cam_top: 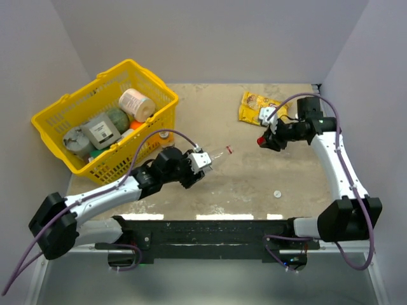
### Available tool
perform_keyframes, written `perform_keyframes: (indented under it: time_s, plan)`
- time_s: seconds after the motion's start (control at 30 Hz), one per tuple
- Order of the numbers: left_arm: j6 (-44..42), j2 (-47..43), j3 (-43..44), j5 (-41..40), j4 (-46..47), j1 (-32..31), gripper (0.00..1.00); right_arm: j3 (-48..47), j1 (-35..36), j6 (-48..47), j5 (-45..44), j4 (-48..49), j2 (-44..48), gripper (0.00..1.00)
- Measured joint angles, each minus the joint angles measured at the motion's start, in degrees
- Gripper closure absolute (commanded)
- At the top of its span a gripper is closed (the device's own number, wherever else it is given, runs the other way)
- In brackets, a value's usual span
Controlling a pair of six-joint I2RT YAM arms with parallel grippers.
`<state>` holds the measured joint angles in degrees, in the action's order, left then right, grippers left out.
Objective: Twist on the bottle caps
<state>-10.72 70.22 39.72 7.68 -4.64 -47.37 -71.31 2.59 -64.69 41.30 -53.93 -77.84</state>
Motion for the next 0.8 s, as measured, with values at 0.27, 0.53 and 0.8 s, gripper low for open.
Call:
perform_keyframes:
  time_s: [0.27, 0.53, 0.8]
  plan:
    - [-11.0, -10.6, -2.5, 0.4, 6.0, -2.7, 0.65, -5.2, 0.0, 15.4, 12.9, -4.4, 4.7, 0.65]
    - [-20.1, -10.7, -2.7, -2.1, 10.1, -3.1, 0.95, -8.7, 0.2, 28.0, 20.9, -3.9, 4.7, 0.64]
    - [-21.4, -10.0, -2.7, -2.8, 11.0, -3.1, 1.0, -10.1, 3.4, 30.4, 22.9, -3.5, 4.9, 0.63]
